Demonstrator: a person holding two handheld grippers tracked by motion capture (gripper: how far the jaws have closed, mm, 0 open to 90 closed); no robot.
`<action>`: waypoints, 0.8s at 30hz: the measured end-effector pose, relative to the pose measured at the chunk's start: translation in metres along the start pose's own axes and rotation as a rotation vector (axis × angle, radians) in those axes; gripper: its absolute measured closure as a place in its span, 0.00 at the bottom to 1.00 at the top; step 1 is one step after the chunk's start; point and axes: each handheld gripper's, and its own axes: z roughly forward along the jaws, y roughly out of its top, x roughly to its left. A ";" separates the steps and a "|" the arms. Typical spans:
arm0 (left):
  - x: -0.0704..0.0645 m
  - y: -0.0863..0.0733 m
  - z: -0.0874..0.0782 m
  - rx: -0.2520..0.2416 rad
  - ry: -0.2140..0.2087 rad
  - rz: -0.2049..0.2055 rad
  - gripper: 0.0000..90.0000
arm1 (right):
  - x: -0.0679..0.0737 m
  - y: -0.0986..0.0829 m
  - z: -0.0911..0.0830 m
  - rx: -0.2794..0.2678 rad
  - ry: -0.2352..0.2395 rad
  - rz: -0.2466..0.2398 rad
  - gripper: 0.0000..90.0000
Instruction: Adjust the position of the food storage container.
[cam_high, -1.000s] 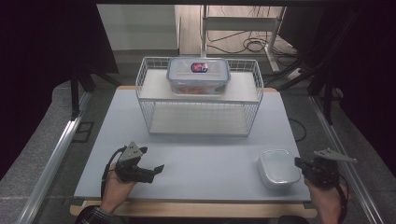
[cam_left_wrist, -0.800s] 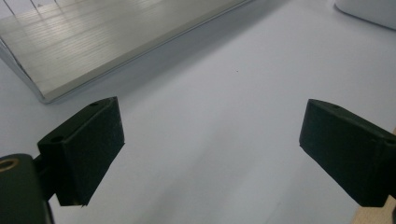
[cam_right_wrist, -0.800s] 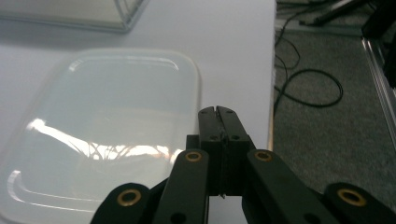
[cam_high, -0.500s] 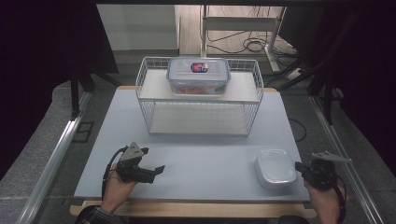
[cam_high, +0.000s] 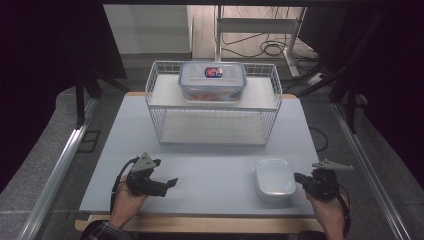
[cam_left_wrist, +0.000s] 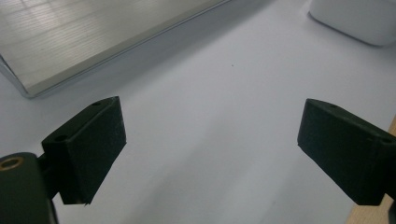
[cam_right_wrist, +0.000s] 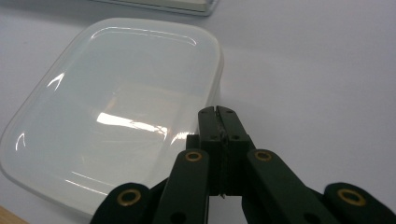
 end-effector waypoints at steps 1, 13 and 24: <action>0.000 0.000 0.000 0.000 -0.002 -0.002 0.08 | 0.003 0.001 0.002 0.001 0.008 -0.005 0.99; -0.001 0.001 0.004 0.020 -0.027 -0.023 0.08 | 0.039 0.019 0.031 0.015 0.116 -0.056 0.99; -0.001 0.001 0.006 0.045 -0.046 -0.039 0.08 | 0.068 0.037 0.063 0.036 0.202 -0.103 0.99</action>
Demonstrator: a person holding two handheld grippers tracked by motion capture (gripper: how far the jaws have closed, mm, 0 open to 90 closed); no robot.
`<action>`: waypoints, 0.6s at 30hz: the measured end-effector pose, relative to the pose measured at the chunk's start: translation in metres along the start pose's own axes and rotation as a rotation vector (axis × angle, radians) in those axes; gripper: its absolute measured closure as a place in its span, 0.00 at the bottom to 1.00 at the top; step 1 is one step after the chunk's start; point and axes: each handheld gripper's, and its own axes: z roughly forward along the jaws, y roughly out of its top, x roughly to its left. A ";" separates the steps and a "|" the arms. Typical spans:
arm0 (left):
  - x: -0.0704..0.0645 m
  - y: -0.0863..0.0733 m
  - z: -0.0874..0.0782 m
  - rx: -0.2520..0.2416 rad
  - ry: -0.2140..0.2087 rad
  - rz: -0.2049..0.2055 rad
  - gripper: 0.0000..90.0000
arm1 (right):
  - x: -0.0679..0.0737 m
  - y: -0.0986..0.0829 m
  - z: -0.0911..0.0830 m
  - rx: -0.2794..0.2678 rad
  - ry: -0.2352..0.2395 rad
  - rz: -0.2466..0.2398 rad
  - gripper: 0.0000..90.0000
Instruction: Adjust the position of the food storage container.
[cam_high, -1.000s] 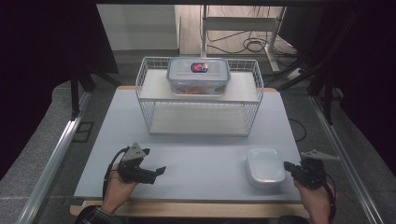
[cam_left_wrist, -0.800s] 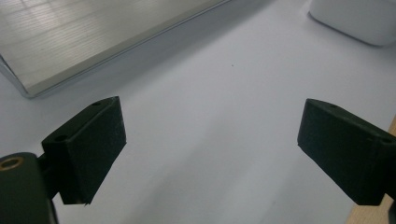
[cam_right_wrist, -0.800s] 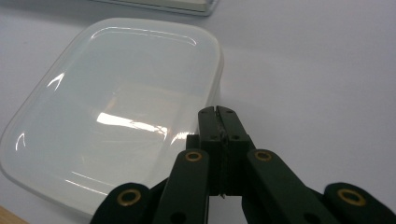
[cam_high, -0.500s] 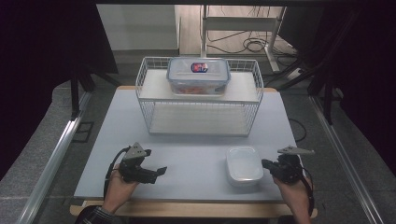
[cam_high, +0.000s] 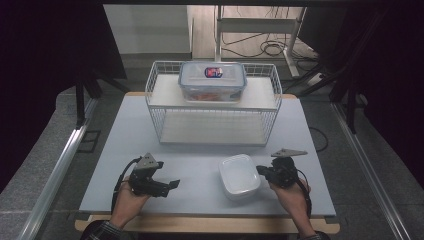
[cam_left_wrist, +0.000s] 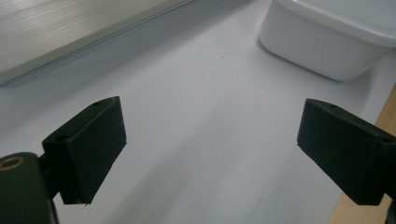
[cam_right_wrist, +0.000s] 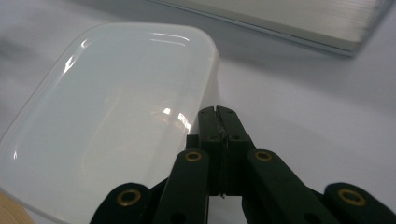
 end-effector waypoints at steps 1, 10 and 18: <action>0.000 0.000 0.000 0.003 0.000 -0.002 0.08 | 0.002 0.003 0.003 0.003 0.009 -0.001 0.99; 0.002 0.002 0.001 0.035 -0.019 -0.041 0.11 | 0.022 0.024 0.030 0.005 0.053 -0.079 0.99; 0.013 0.012 0.007 0.000 -0.044 -0.019 0.56 | 0.021 0.007 -0.005 -0.035 0.018 -0.086 0.99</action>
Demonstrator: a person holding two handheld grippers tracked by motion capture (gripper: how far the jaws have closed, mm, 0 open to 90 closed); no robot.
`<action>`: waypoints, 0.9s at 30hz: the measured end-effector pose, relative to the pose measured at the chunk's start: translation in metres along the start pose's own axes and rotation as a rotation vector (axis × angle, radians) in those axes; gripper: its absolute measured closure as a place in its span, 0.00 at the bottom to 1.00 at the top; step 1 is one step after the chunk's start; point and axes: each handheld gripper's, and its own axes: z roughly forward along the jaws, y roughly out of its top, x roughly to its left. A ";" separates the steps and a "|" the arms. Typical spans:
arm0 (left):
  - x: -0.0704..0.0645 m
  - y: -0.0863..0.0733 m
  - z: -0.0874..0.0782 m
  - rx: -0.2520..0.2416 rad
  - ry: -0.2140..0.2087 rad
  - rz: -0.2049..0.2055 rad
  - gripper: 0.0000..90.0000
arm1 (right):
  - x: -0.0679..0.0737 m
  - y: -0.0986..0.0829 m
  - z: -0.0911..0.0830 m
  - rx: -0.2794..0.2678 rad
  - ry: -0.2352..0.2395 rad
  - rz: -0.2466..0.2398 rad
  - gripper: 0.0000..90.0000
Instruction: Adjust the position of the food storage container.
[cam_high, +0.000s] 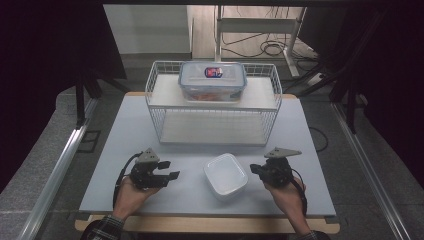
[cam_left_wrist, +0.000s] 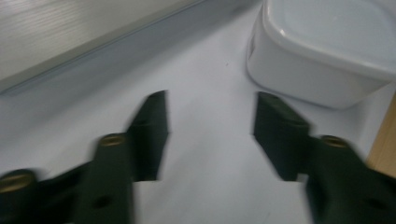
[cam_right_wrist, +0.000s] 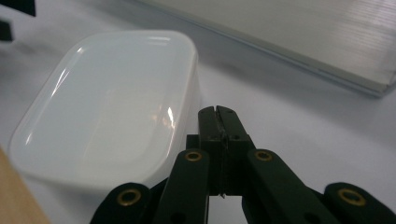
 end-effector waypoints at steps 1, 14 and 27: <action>0.001 0.002 0.003 -0.008 -0.007 0.001 0.62 | 0.001 -0.003 -0.003 -0.002 0.004 0.002 0.99; 0.007 0.043 0.080 0.054 -0.098 0.093 0.99 | 0.037 -0.031 -0.010 0.072 0.085 -0.039 0.99; -0.006 0.046 0.092 0.104 -0.175 0.082 0.99 | 0.017 -0.024 0.009 0.102 0.083 0.017 0.99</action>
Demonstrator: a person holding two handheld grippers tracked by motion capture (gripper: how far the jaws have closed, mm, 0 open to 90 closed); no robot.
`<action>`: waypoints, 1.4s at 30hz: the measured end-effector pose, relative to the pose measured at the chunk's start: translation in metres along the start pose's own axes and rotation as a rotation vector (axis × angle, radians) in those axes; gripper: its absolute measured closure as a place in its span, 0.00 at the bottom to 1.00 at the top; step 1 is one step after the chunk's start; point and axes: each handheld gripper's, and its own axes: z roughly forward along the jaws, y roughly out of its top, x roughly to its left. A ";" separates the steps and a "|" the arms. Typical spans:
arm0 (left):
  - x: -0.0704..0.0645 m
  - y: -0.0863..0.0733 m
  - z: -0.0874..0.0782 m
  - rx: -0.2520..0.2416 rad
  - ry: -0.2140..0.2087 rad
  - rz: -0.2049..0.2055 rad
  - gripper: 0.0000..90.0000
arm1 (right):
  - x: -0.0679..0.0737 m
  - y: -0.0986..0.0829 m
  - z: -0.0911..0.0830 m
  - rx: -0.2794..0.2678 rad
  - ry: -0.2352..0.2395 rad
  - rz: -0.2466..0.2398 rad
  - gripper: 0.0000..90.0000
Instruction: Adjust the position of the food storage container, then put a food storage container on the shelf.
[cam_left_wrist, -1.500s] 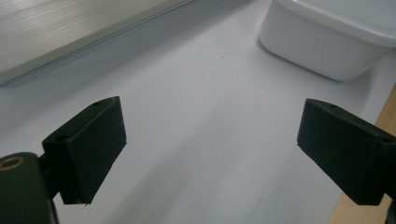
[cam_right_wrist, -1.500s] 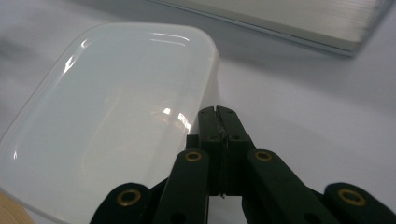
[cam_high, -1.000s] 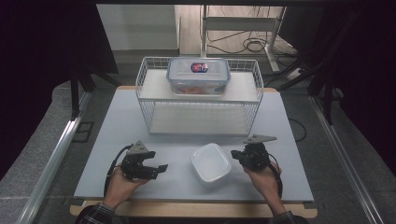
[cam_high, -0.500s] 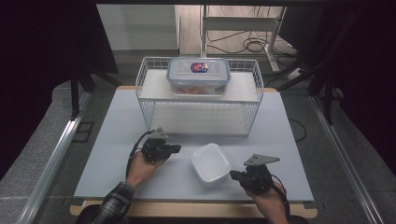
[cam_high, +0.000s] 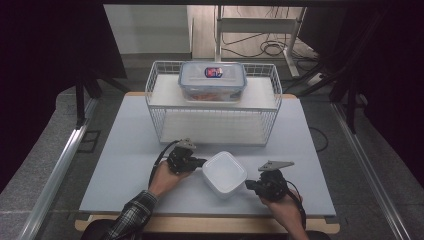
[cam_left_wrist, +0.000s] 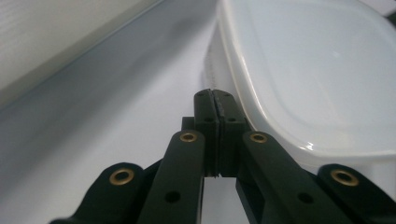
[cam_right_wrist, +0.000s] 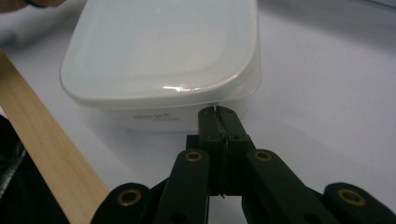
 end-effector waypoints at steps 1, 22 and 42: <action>-0.002 -0.002 -0.001 0.000 0.001 -0.006 0.99 | -0.001 0.001 0.001 -0.002 -0.004 0.002 0.99; -0.027 -0.039 -0.041 0.036 0.054 -0.080 0.95 | -0.008 0.045 0.042 -0.002 0.033 -0.046 0.99; -0.013 -0.041 -0.057 -0.071 0.167 -0.144 0.12 | -0.022 0.034 0.020 -0.065 0.012 -0.051 0.33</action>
